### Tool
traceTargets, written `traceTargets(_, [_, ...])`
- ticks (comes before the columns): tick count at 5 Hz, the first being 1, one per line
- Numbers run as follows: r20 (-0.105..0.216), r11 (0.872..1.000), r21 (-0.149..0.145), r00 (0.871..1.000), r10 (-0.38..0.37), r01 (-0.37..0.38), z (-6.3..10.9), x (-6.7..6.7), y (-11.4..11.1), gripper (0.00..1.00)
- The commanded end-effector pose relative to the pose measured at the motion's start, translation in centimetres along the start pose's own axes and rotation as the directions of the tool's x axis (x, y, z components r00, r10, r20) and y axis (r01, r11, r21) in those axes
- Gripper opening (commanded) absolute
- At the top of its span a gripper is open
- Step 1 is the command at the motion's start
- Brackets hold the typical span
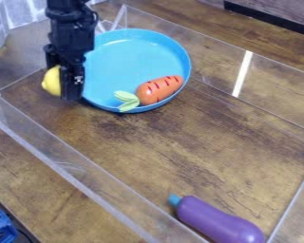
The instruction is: Put the lemon on the blue tray
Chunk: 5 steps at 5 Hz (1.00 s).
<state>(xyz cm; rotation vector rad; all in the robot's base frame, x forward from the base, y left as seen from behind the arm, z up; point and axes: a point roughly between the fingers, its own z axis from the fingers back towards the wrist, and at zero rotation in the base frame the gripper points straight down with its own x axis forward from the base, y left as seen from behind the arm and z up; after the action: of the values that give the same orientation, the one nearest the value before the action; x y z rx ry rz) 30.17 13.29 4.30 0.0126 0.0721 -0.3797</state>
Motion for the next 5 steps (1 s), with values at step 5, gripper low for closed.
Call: traceTargets(5, [-0.043,1.000,0.010,0.999,-0.004,0.005,0.9,-1.4,4.4,0.00])
